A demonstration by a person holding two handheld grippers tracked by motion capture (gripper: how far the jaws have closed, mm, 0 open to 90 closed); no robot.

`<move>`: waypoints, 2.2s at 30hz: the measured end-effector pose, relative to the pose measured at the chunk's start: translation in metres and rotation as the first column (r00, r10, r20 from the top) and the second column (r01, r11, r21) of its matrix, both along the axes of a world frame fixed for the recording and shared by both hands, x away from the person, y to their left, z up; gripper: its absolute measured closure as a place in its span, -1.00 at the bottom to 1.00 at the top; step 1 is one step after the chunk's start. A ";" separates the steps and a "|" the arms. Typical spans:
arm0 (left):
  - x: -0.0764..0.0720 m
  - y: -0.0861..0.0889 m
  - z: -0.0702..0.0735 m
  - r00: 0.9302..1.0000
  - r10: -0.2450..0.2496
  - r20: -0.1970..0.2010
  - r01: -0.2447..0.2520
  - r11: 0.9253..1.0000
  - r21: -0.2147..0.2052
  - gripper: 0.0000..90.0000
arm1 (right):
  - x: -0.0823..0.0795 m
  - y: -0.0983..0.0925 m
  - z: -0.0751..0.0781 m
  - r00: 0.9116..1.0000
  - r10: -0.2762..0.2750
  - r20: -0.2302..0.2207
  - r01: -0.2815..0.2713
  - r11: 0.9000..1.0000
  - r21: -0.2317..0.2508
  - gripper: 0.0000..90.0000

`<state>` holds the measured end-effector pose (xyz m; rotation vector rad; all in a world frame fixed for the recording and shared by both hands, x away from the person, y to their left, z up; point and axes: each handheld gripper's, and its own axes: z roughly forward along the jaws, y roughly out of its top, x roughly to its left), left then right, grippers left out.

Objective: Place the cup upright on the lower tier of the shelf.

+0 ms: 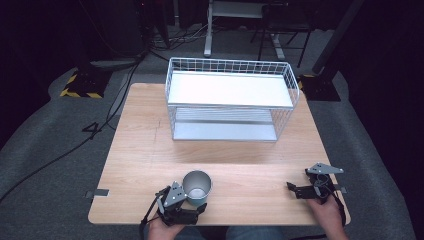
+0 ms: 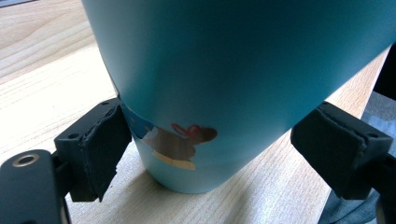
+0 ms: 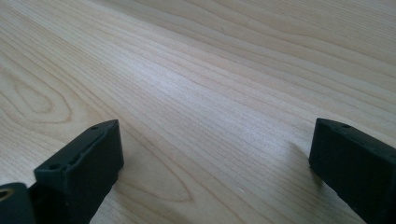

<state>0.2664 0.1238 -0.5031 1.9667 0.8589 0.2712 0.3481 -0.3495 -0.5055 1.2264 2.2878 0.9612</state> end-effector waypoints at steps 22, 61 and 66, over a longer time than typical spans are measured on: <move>0.001 -0.006 0.001 0.999 -0.023 0.034 0.021 0.998 0.054 -0.48 | -0.001 0.000 0.000 1.000 -0.003 0.003 0.003 1.000 0.004 -0.90; 0.029 0.001 0.076 0.999 -0.029 0.019 0.029 1.000 -0.001 -0.47 | -0.001 0.001 0.000 1.000 -0.007 0.006 0.007 1.000 0.001 -0.90; 0.039 -0.001 0.081 0.999 -0.023 0.025 0.023 1.000 0.003 -0.47 | -0.001 0.001 0.000 1.000 -0.007 0.006 0.007 1.000 0.000 -0.90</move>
